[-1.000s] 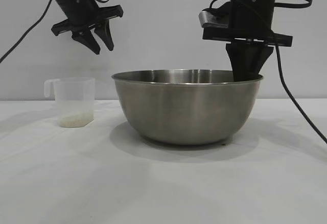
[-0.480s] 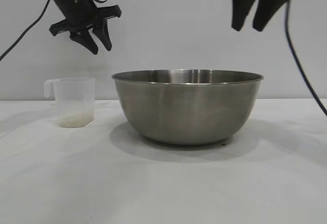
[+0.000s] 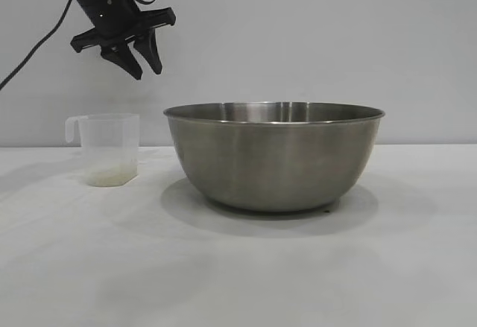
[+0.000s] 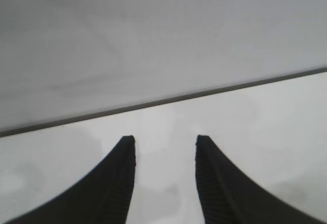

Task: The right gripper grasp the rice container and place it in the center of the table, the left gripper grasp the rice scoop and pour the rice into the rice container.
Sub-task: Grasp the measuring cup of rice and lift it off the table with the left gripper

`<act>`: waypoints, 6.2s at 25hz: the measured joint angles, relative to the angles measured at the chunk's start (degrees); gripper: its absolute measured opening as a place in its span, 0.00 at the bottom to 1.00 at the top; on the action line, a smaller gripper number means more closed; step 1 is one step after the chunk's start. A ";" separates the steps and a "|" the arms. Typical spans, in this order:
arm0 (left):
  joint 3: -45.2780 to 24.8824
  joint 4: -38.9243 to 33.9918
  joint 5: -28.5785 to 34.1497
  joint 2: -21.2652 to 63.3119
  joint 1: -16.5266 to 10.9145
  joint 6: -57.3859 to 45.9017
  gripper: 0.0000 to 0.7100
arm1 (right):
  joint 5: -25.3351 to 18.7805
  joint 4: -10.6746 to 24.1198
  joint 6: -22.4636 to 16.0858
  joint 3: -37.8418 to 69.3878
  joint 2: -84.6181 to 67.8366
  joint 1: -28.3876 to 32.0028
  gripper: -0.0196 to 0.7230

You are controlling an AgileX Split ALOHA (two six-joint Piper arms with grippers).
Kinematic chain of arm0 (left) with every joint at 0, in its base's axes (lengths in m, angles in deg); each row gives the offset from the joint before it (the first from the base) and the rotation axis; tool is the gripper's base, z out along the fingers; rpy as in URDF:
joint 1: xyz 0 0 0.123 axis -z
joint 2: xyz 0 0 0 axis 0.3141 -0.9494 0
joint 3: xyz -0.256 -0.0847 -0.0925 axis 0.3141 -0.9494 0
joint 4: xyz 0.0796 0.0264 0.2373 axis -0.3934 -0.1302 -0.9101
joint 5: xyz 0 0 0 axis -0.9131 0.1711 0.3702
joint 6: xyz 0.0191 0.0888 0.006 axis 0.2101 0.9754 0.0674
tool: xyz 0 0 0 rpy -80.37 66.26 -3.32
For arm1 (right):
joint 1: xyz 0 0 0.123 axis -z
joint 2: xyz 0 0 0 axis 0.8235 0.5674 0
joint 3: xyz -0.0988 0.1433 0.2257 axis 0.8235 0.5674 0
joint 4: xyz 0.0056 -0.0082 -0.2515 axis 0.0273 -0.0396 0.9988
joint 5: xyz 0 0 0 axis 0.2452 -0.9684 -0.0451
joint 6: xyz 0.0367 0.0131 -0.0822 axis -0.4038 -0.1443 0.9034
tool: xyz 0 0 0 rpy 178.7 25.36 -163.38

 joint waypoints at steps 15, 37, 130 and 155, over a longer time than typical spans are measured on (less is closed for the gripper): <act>0.00 1.15 1.17 0.51 0.00 3.71 0.33 | -22.79 5.68 -8.85 6.64 -25.57 0.00 0.43; -0.03 6.18 7.28 2.72 -0.98 1.25 0.33 | -23.46 6.06 -7.75 6.81 -29.26 0.00 0.43; -81.59 -22.66 -104.35 6.62 0.87 -10.97 0.41 | -23.46 6.15 -7.81 6.81 -29.32 0.00 0.43; -76.49 -32.85 -103.92 9.53 -0.96 -10.40 0.00 | -23.46 6.29 -8.93 6.81 -29.32 0.00 0.43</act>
